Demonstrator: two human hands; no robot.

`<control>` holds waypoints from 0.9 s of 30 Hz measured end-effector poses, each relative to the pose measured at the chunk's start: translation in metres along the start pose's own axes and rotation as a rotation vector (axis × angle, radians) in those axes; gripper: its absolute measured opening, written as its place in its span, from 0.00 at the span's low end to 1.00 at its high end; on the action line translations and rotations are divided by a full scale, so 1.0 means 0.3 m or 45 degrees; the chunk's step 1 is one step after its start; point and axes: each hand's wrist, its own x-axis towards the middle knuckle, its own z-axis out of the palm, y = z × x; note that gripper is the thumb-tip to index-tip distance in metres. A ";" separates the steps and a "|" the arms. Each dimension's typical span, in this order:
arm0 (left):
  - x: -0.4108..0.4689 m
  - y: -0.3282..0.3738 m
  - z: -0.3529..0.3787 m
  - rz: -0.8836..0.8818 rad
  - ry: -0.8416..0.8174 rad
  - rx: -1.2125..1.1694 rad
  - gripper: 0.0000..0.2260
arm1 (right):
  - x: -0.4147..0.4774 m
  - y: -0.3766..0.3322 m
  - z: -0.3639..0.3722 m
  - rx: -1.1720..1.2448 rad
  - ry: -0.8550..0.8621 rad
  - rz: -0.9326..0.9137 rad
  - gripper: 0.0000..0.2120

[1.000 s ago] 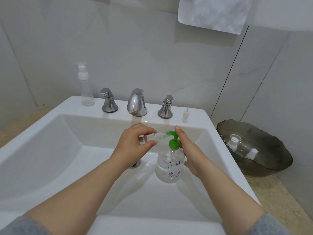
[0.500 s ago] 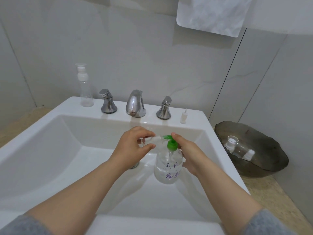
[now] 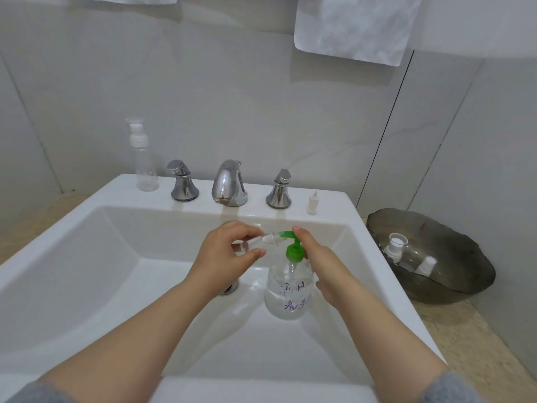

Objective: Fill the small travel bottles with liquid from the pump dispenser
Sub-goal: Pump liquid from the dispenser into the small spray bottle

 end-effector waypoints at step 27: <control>-0.009 -0.005 0.004 0.042 -0.054 0.082 0.12 | -0.030 -0.016 0.002 0.038 0.008 -0.035 0.12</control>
